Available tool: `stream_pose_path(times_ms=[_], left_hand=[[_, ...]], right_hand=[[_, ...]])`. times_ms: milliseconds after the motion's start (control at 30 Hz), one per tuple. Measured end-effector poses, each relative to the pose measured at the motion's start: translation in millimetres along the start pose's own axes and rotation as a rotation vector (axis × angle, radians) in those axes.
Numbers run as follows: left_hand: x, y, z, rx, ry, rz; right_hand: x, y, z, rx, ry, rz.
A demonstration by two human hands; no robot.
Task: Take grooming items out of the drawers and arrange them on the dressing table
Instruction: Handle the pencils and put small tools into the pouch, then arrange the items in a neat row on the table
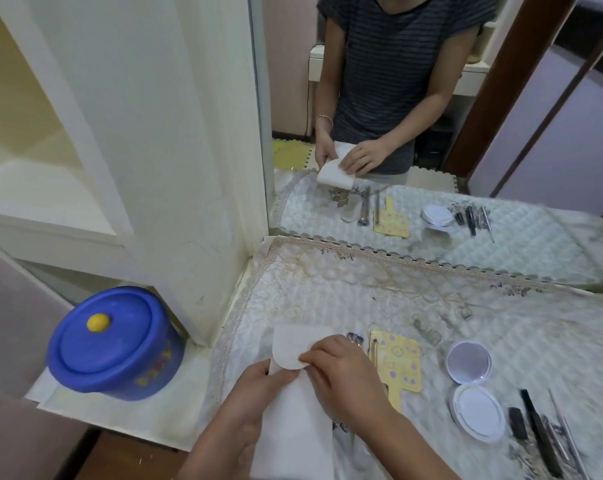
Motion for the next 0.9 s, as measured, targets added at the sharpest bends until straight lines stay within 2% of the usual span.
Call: stream_pose_path(times_ms=[200, 367, 433, 500, 567, 633, 767, 833, 900], left_hand=[[10.7, -5.8, 2.1, 0.076, 0.108, -0.148], [22.4, 10.6, 15.9, -0.087, 0.016, 0.042], [25.6, 18.4, 22.3, -0.147, -0.009, 0.099], [21.7, 28.5, 29.4, -0.227, -0.062, 0.176], [11.6, 34.9, 35.2, -0.314, -0.113, 0.303], [3.5, 36.6, 43.3, -0.374, -0.155, 0.427], [-2.0, 24.4, 58.5, -0.370, -0.188, 0.549], [-6.7, 19.9, 62.7, -0.360, -0.269, 0.611], [-13.1, 21.3, 61.9, -0.416, -0.345, 0.814]], right_hand=[[4.3, -12.8, -7.8, 0.066, 0.040, 0.005], [-2.6, -32.7, -29.5, 0.135, 0.009, 0.077], [-15.6, -33.5, -38.9, 0.090, -0.092, 0.211], [-29.8, -32.3, -46.2, 0.024, -0.153, 0.245], [-41.4, -33.4, -51.2, -0.018, -0.157, 0.129], [-54.1, -42.5, -55.2, 0.035, -0.202, 0.004], [-82.3, -67.6, -63.1, 0.208, -0.325, -0.298], [-92.5, -73.4, -66.9, 0.230, -0.345, -0.383], [-93.9, -77.4, -69.7, 0.228, -0.336, -0.399]])
Point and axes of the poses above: each hand's wrist, its own z-axis towards the middle knuckle, its own y-axis out of the back of the hand, x = y × z, the point moved 9 cm from there along z, towards the middle knuckle, and after that the axes turned 6 degrees about z, right-handed, at the moved point
